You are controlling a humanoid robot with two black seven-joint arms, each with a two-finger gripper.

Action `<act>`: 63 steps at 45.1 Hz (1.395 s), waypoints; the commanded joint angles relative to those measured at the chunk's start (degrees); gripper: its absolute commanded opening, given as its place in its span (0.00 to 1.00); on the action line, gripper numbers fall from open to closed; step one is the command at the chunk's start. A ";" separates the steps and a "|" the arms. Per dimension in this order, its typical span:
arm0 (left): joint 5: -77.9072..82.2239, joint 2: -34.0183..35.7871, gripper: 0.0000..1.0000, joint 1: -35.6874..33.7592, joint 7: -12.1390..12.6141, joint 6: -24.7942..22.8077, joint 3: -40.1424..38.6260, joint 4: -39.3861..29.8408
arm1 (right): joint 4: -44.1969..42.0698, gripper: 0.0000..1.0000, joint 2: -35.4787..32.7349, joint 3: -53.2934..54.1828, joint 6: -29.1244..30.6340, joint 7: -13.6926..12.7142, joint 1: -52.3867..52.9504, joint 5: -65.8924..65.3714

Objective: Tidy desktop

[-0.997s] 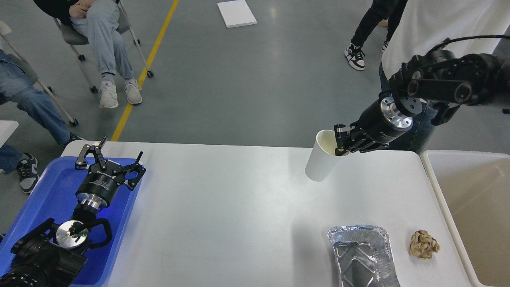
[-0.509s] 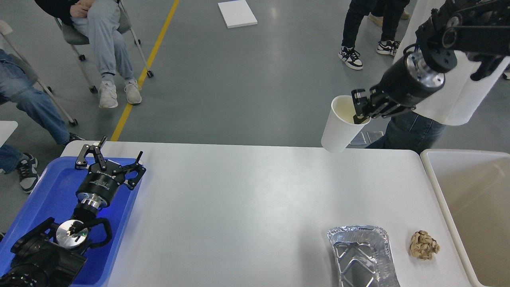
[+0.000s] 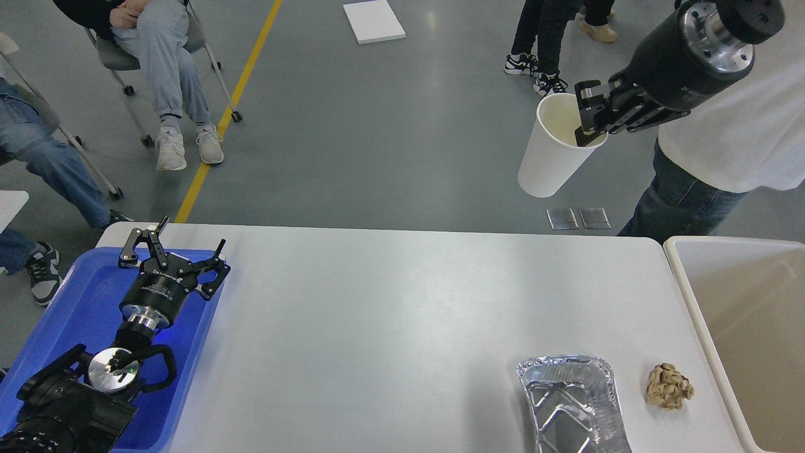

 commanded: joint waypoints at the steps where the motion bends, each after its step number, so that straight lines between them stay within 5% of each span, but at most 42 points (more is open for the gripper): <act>1: 0.00 0.00 1.00 0.00 -0.01 0.00 -0.06 0.00 | 0.22 0.00 -1.45 0.00 0.12 0.00 0.04 0.18; 23: 0.00 0.09 1.00 0.00 -0.01 0.00 -0.06 0.00 | -1.71 0.00 -13.14 1.49 -0.93 -0.09 -7.86 0.53; 36: 0.00 0.09 1.00 0.00 -0.01 0.00 -0.06 0.00 | -4.00 0.00 -22.45 6.42 -10.07 -0.35 -16.91 0.53; 49: 0.00 0.09 1.00 0.00 -0.01 0.00 0.03 0.00 | -8.22 0.00 -33.35 22.58 -11.31 -0.44 -33.08 0.53; 63: 0.00 0.09 1.00 0.00 -0.01 0.00 0.03 0.00 | -12.17 0.00 -37.75 30.94 -16.22 -0.35 -44.77 9.22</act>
